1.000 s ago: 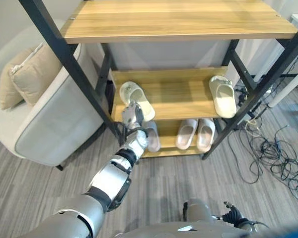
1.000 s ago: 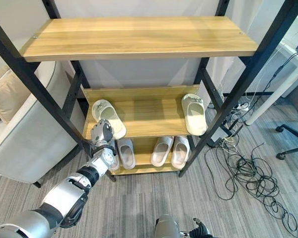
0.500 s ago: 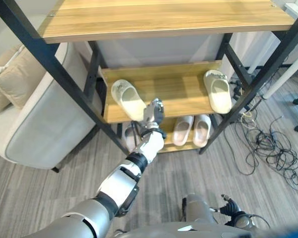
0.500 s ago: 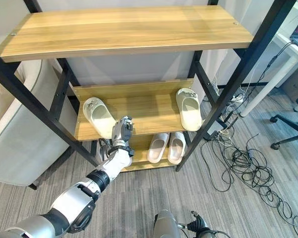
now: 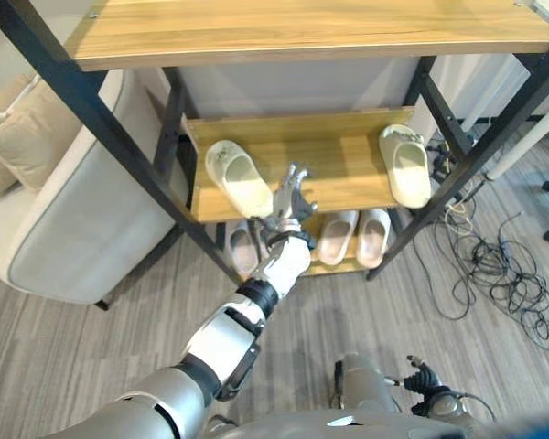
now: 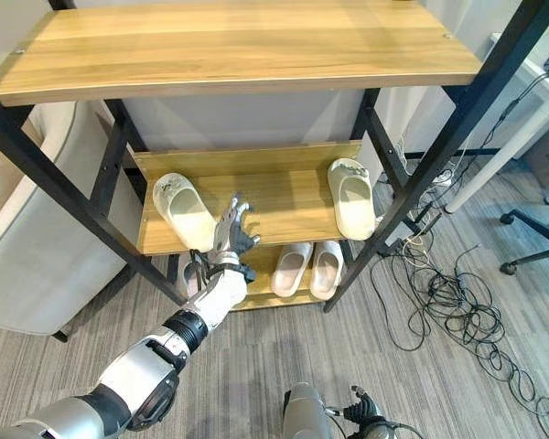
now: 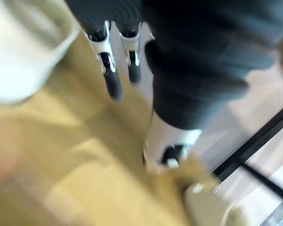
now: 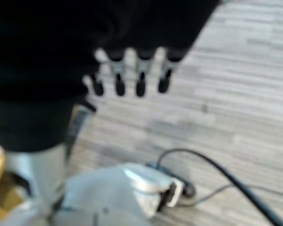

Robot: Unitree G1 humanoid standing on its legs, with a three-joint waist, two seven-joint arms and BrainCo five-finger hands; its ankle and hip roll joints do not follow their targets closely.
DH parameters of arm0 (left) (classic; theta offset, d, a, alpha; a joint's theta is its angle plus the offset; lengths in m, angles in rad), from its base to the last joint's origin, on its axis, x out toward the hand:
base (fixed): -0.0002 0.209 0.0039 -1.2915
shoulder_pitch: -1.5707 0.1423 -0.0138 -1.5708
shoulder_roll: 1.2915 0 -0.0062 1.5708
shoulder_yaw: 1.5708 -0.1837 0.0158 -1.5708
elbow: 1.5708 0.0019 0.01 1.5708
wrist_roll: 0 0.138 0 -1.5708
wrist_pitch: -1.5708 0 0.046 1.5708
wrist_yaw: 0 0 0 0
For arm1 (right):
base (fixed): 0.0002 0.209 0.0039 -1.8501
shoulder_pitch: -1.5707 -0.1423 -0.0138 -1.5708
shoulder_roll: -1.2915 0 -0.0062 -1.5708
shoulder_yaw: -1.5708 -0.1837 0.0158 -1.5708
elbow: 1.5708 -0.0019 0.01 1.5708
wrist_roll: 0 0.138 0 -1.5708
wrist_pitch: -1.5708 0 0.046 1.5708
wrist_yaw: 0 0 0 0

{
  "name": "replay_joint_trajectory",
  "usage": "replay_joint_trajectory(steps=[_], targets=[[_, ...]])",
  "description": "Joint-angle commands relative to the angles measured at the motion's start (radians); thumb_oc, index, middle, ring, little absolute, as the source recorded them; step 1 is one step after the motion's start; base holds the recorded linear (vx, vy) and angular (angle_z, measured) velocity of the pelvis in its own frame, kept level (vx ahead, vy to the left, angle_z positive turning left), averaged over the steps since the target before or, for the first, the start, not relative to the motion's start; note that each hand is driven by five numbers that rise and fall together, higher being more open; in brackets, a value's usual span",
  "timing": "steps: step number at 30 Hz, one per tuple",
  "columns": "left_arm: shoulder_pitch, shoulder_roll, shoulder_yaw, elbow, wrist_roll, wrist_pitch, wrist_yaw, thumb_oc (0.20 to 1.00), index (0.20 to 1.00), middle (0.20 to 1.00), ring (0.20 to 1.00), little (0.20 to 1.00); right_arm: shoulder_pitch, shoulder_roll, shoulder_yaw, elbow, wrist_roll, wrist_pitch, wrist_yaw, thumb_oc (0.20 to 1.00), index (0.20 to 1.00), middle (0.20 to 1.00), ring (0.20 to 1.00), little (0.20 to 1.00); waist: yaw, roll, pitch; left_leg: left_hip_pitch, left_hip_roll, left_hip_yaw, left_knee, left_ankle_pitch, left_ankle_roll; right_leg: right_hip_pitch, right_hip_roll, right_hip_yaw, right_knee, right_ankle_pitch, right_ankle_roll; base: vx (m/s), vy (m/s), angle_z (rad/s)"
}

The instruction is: Arrange the slippers neatly on the shoe rack.

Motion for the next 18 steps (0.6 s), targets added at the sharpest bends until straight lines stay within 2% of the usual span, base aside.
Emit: replay_joint_trajectory(steps=[1,8,12,18], targets=[[-0.072,0.040,0.007,-0.135,0.043,-0.045,-0.060,1.000,1.000,1.000,1.000,1.000,-0.026,0.026,0.004,0.012,0.005,-0.013,0.007,1.000,1.000,1.000,1.000,1.000,0.010,-0.042,-0.003,-0.097,-0.012,-0.042,0.250,-0.202,0.011,0.128,-0.042,-0.008,-0.313,0.236,0.128,0.03,0.021,0.15],[-0.009,0.075,0.038,-0.362,-0.007,-0.034,-0.191,1.000,1.000,1.000,1.000,1.000,-0.019,0.051,-0.032,0.058,0.032,0.011,0.004,1.000,1.000,1.000,1.000,1.000,0.028,-0.036,-0.018,-0.068,-0.035,-0.046,0.223,-0.191,0.016,0.166,-0.048,-0.037,-0.324,0.235,0.131,0.02,0.025,0.08],[0.030,0.096,0.046,-0.441,-0.012,-0.011,-0.232,1.000,1.000,1.000,1.000,1.000,-0.018,0.055,-0.045,0.090,0.033,0.024,-0.005,1.000,1.000,1.000,1.000,1.000,0.038,-0.037,-0.023,-0.058,-0.044,-0.050,0.215,-0.189,0.016,0.186,-0.051,-0.050,-0.329,0.232,0.132,0.04,0.025,0.12],[0.072,0.135,0.064,-0.456,0.007,0.040,-0.273,1.000,1.000,1.000,1.000,1.000,-0.028,0.062,-0.061,0.118,0.037,0.035,-0.023,1.000,1.000,1.000,1.000,1.000,0.056,-0.038,-0.023,-0.049,-0.057,-0.061,0.209,-0.190,0.021,0.201,-0.057,-0.068,-0.322,0.227,0.132,0.03,0.016,0.12]])
